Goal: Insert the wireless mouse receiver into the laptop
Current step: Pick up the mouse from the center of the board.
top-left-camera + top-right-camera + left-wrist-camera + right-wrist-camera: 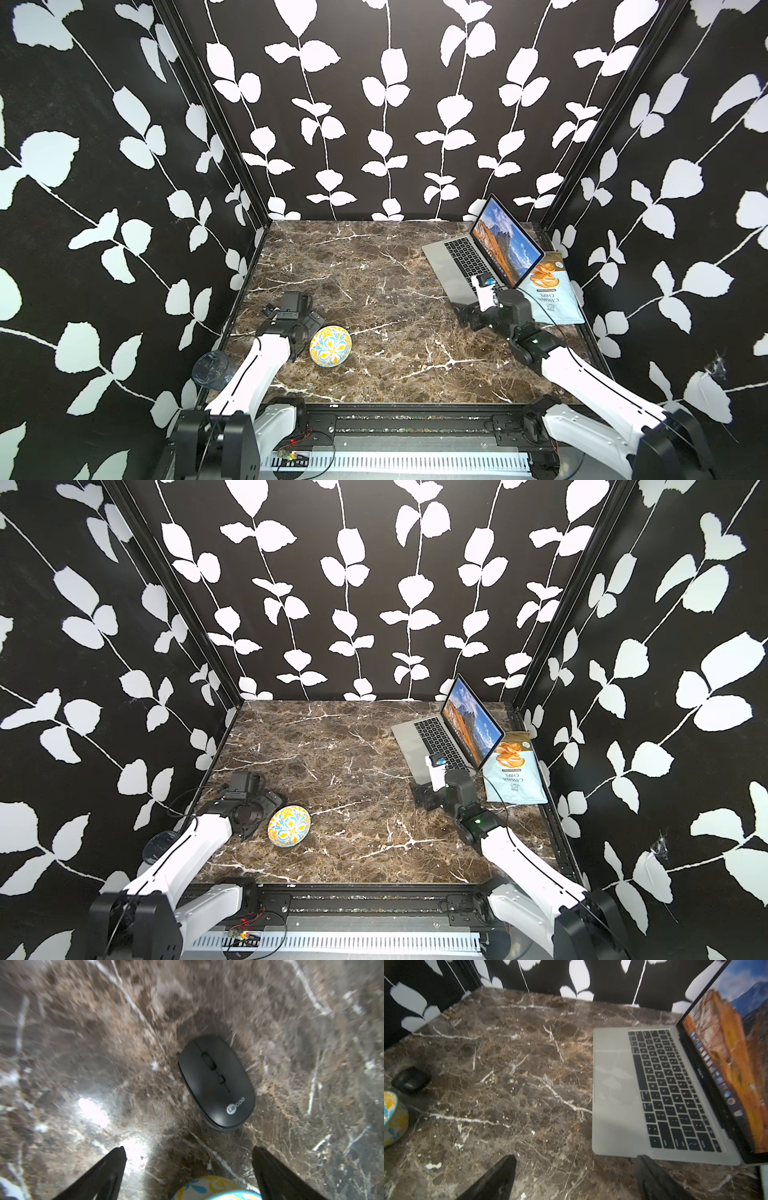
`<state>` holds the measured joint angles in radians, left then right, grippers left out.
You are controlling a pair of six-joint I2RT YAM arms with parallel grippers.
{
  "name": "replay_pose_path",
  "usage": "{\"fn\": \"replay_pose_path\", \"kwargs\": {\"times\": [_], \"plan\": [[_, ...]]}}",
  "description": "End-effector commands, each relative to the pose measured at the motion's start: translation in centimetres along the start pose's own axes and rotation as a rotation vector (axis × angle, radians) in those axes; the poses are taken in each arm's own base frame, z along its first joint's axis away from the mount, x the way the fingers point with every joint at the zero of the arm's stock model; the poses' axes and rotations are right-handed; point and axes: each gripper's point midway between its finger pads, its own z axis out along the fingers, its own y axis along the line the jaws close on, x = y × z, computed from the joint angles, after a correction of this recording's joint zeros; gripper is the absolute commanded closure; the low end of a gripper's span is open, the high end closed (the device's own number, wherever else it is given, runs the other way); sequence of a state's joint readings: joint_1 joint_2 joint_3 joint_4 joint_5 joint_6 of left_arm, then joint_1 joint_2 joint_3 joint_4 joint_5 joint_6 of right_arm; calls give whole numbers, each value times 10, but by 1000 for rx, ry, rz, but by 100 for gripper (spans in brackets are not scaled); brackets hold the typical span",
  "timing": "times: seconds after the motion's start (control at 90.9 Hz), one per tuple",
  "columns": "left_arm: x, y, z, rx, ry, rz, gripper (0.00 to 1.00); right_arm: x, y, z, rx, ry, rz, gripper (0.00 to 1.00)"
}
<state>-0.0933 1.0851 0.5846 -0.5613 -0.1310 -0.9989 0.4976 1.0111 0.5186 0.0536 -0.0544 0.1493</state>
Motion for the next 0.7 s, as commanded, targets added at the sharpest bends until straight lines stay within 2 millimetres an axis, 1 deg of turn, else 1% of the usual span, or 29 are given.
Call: {"fn": "replay_pose_path", "kwargs": {"times": [0.0, 0.099, 0.176, 0.264, 0.396, 0.473, 0.605, 0.66, 0.693], "plan": [[-2, -16, 8, 14, 20, -3, 2, -4, 2, 2, 39, 29, -49, 9], [-6, -19, 22, -37, 31, 47, 2, 3, 6, 6, 37, 59, -80, 9], [-10, -26, 32, -56, 42, 89, 2, 8, 9, 8, 33, 78, -102, 9], [-16, -34, 41, -79, 50, 133, 2, 10, 12, 9, 28, 88, -120, 9], [-19, -45, 55, -96, 73, 189, 1, 14, 15, 12, 23, 99, -150, 9], [-20, -46, 63, -124, 91, 223, 2, 17, 16, 15, 24, 109, -168, 9], [-23, -45, 70, -170, 98, 273, 2, 24, 16, 24, 25, 145, -190, 9], [-26, -46, 72, -183, 100, 298, 4, 26, 17, 27, 19, 159, -192, 9], [-26, -46, 73, -188, 107, 312, 8, 27, 18, 29, 14, 167, -195, 9]]}}
